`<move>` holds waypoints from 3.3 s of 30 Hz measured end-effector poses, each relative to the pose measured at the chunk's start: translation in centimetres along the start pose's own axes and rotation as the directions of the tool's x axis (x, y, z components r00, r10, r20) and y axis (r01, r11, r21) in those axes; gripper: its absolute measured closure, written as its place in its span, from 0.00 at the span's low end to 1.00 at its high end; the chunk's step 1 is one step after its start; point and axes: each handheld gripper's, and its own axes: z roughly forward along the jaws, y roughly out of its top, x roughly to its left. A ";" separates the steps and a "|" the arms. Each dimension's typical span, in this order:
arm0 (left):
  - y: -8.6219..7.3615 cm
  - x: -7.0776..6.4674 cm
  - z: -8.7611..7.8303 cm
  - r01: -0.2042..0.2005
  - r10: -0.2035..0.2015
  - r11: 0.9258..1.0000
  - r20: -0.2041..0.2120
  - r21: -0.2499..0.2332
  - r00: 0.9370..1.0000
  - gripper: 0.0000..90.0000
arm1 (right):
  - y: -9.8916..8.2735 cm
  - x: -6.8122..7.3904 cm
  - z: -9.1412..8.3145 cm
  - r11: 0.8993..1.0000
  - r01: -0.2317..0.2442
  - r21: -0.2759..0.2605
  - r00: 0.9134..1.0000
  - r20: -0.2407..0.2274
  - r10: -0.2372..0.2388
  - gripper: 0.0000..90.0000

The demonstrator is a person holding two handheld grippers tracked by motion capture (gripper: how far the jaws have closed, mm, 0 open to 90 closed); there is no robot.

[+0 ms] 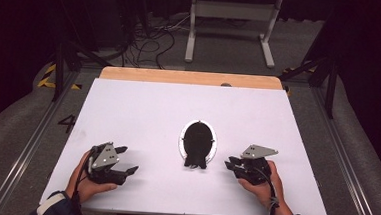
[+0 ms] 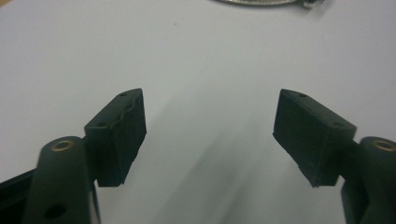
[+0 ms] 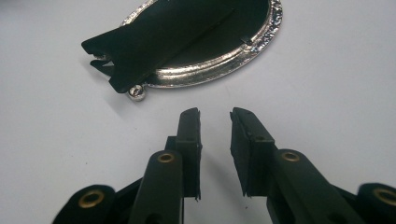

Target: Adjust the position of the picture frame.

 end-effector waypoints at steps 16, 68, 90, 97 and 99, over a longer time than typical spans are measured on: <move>-2.3 0.4 -2.4 0.091 -0.092 0.995 -0.028 -0.031 0.995 0.16 | 0.6 1.7 1.0 0.998 0.052 0.039 0.997 -0.055 -0.050 0.72; -2.4 0.5 -0.4 0.100 -0.101 0.993 0.023 0.055 0.995 0.13 | 2.0 2.3 5.1 0.990 -0.126 0.065 0.953 -0.268 0.139 0.68; -1.9 0.0 0.8 0.068 -0.073 0.994 0.045 0.090 0.996 0.14 | 1.9 0.0 6.6 0.857 -0.509 0.087 0.751 -0.441 0.491 0.66; -1.4 0.1 1.6 0.055 -0.061 0.994 0.062 0.094 0.996 0.14 | 1.9 -0.5 7.1 0.802 -0.591 0.086 0.683 -0.475 0.554 0.64; -1.3 0.1 1.8 0.044 -0.050 0.994 0.065 0.099 0.997 0.14 | 1.9 -0.5 7.1 0.799 -0.595 0.088 0.678 -0.478 0.558 0.64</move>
